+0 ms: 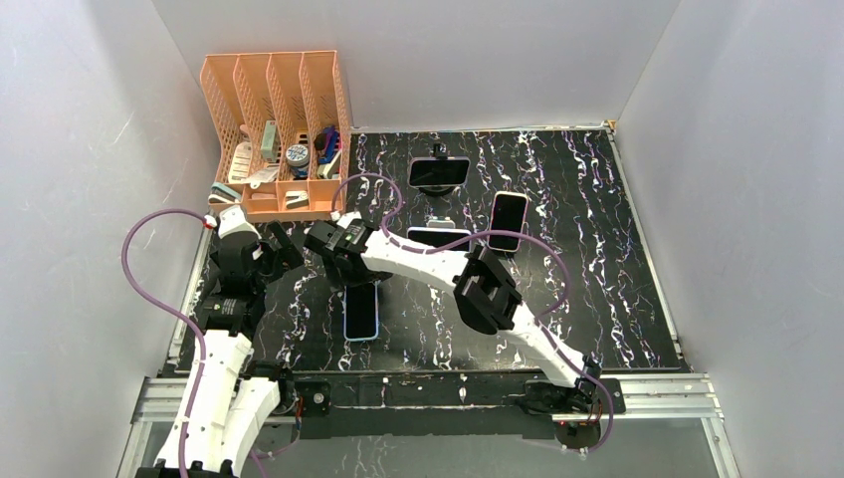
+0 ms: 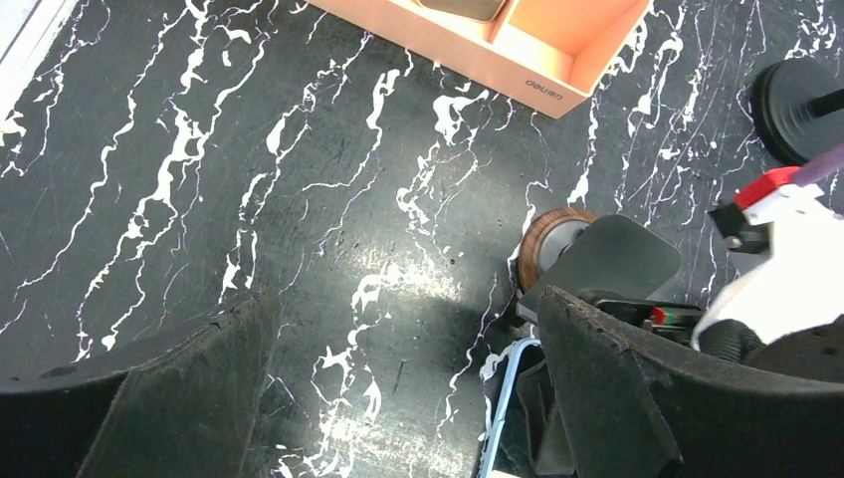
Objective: Place the phone on the phone stand
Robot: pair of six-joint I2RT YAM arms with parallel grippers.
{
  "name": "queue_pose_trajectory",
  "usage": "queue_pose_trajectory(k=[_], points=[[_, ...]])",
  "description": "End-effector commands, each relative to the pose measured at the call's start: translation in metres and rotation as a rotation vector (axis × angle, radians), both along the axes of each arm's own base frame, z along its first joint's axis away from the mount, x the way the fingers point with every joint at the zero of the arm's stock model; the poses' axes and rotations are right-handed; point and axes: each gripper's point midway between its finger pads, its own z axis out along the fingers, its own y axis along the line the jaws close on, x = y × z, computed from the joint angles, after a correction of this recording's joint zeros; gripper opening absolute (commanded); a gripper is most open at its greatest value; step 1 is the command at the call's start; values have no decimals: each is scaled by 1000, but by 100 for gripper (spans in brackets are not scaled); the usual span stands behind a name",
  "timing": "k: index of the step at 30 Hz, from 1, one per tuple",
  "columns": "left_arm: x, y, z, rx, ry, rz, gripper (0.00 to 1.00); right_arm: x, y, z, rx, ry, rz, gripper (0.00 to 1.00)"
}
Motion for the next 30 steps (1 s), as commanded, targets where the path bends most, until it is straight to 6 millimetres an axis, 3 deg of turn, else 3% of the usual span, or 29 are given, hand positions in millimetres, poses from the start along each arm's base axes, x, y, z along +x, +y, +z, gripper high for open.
queue_pose_trajectory(k=[1,30], points=[[1,0,3,0,-13,-7,99,3,1,-11,8,21,-35,99],[0,-5,2,4,-11,-36,98,3,11,-34,10,60,-35,99]])
